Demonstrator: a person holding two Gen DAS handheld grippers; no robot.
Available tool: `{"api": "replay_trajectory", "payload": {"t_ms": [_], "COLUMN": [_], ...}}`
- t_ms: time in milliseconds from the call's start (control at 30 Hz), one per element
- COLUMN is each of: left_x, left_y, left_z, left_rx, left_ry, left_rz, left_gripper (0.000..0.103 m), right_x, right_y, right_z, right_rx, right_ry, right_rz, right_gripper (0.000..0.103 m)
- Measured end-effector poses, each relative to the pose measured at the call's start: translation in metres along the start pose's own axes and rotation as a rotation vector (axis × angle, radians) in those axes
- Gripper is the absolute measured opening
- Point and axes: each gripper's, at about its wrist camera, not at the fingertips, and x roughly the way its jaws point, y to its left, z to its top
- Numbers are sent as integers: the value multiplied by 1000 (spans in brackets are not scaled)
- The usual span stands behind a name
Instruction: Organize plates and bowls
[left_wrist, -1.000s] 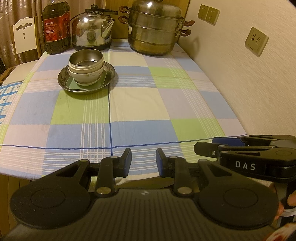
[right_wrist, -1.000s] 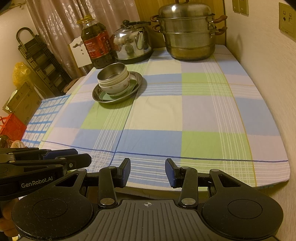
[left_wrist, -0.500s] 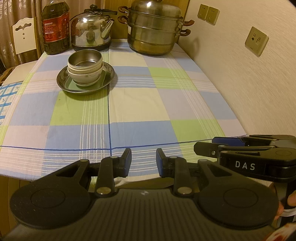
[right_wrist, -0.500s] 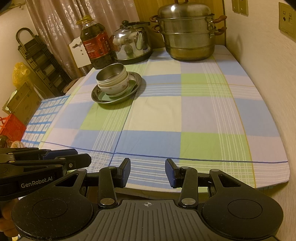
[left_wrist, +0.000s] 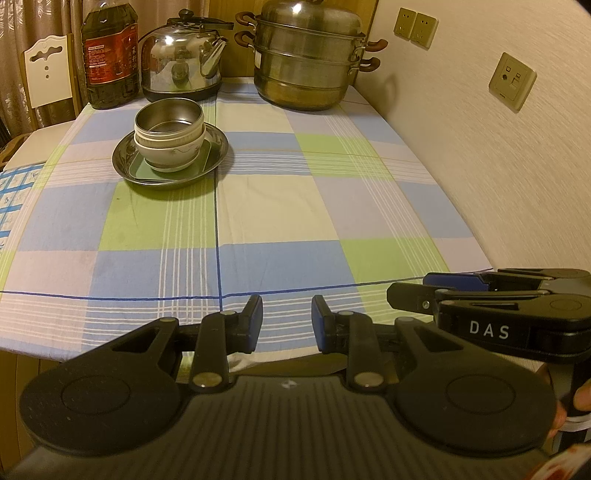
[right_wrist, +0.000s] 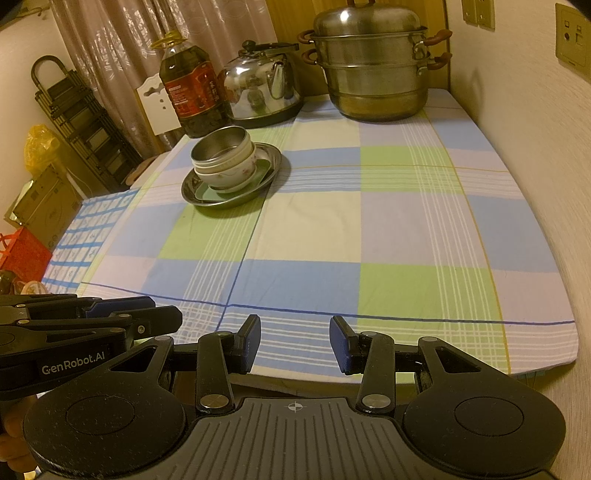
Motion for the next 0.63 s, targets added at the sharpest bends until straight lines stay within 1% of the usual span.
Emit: {"api": "replay_trajectory", "payload": {"t_ms": [400,633], "left_x": [-1,0], "left_y": [-2,-1], "left_z": [3,4], "left_rx": [1,-3], "left_ry": [-8,-11], "left_rz": [-2,9], "left_gripper": [25,25], "right_x": [0,0], "right_y": [0,0], "right_z": [0,0], "right_rx": [0,-1], "right_ry": [0,-1], "right_rz": [0,0], "right_gripper": [42,42]}}
